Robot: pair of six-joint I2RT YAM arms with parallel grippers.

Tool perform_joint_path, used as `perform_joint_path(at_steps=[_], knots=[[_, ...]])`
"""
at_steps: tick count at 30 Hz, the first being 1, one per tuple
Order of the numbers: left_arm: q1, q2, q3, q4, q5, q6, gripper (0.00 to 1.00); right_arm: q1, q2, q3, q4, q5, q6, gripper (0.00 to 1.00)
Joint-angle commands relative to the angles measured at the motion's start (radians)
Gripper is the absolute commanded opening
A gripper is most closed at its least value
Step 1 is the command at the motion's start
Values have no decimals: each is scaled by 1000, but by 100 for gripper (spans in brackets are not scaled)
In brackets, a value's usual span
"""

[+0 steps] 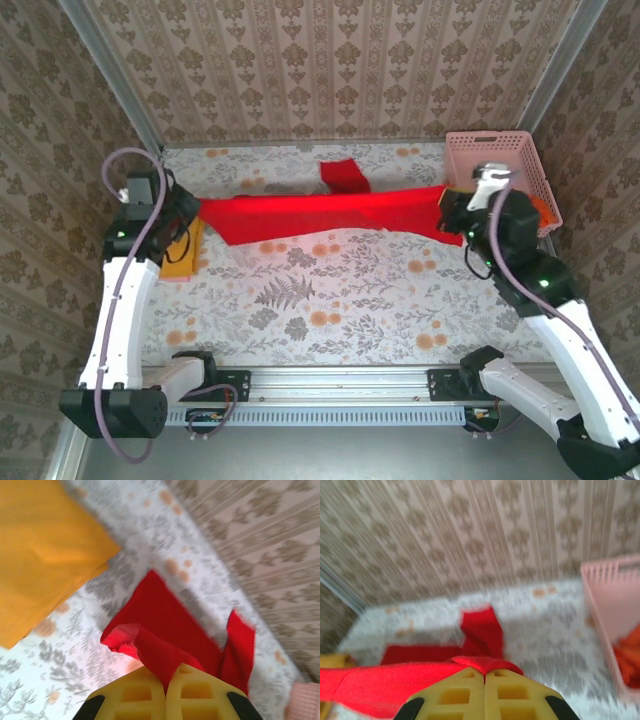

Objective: Fold and stack the t-shirts

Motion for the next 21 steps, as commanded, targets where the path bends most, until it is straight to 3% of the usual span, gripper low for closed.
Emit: perform_joint_path(at_steps=[1, 9, 16, 21], knots=[[9, -3, 134, -53, -20, 71, 0, -6, 0, 149, 1, 66, -107, 0], [9, 100, 368, -19, -64, 123, 0, -42, 235, 430, -52, 113, -260, 0], [8, 350, 451, 79, 6, 120, 0, -171, 499, 521, 49, -96, -192, 0], [10, 591, 621, 124, 45, 130, 0, -205, 737, 674, 112, -181, -190, 0]])
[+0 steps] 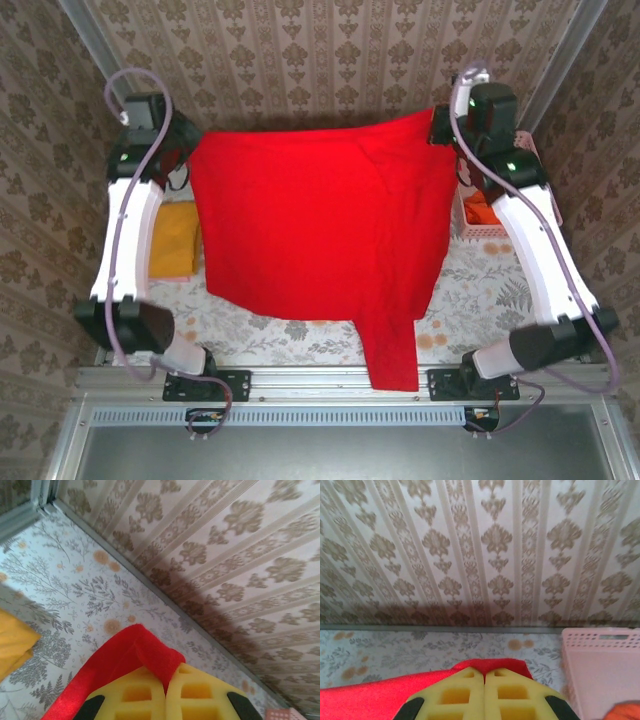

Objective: Fold and stack the t-shirts

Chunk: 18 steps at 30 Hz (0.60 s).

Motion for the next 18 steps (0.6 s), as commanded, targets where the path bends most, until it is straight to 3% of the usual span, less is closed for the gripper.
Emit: perform_joint_path(at_steps=[1, 7, 10, 14, 18], knots=[[13, 139, 167, 50, 30, 37, 0, -18, 112, 162, 94, -78, 17, 0], [16, 510, 802, -125, 95, 54, 0, -21, 403, 660, 10, -146, 34, 0], [18, 601, 1062, -192, 96, 48, 0, -22, 475, 861, -26, -173, 50, 0], [20, 475, 928, -109, 103, 59, 0, -21, 440, 910, -27, -187, 67, 0], [17, 219, 531, 58, 97, 69, 0, -21, 277, 678, 29, -176, 61, 0]])
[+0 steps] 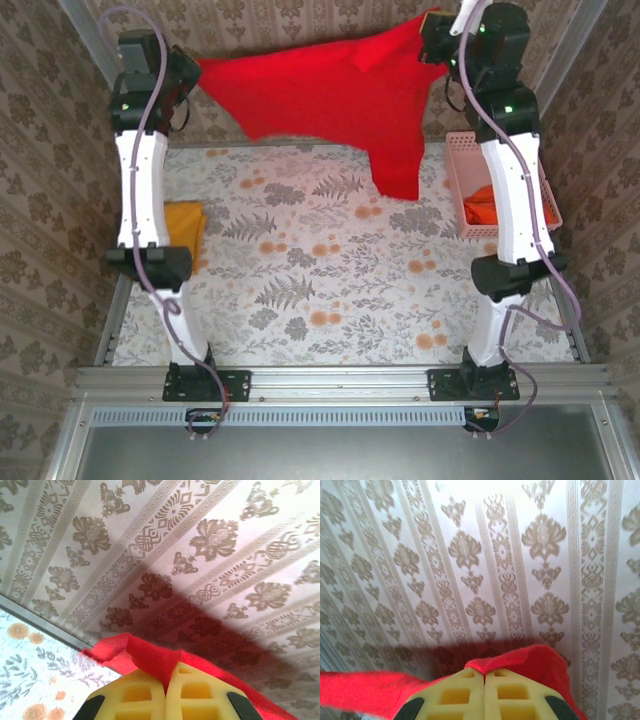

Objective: Fold and stack the t-shirts

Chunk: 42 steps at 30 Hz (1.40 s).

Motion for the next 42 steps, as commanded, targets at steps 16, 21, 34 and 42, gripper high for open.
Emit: perform_joint_path(at_steps=[16, 21, 34, 42], knots=[[1, -539, -1401, 376, 42, -84, 0, -2, -794, -1710, 302, -36, 284, 0], [-8, -517, -1622, 491, 17, -230, 0, -1, -720, -1866, 296, 15, 405, 6], [-16, -497, -1762, 431, -35, -222, 68, 23, -780, -1957, 168, 194, 387, 72], [-100, -673, -1760, 327, -154, -192, 100, 253, -904, -1968, 77, 325, 439, 67]])
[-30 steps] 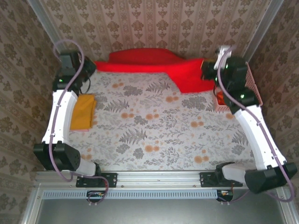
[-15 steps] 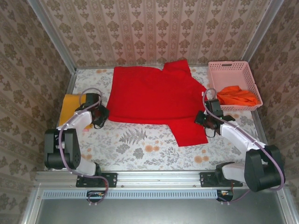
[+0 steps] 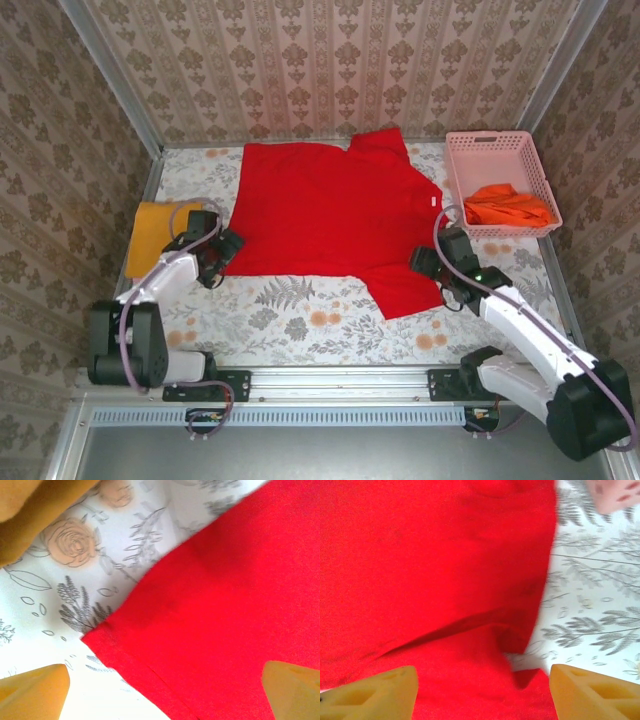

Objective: Fold and stack the t-shirts

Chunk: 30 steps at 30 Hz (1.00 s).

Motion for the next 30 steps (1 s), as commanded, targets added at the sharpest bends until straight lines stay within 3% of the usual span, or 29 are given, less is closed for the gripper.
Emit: perform_joint_path(at_steps=[1, 7, 12, 20, 25, 30], knots=[[-27, -46, -3, -36, -55, 20, 100, 92, 47, -16, -32, 60, 61, 65], [-33, -56, 3, -8, -33, 46, 100, 220, 293, -8, 86, 27, 156, 52], [-37, -74, -2, -29, -60, 63, 100, 274, 398, -28, 125, 16, 235, 49], [-37, -102, -27, -58, -70, 87, 100, 427, 342, -140, 50, -47, 431, 54], [-35, -130, -63, -69, -93, 58, 100, 580, 291, -153, -16, -56, 535, 58], [-38, -133, -73, -67, -86, 37, 100, 610, 199, -112, -1, -80, 478, 64]])
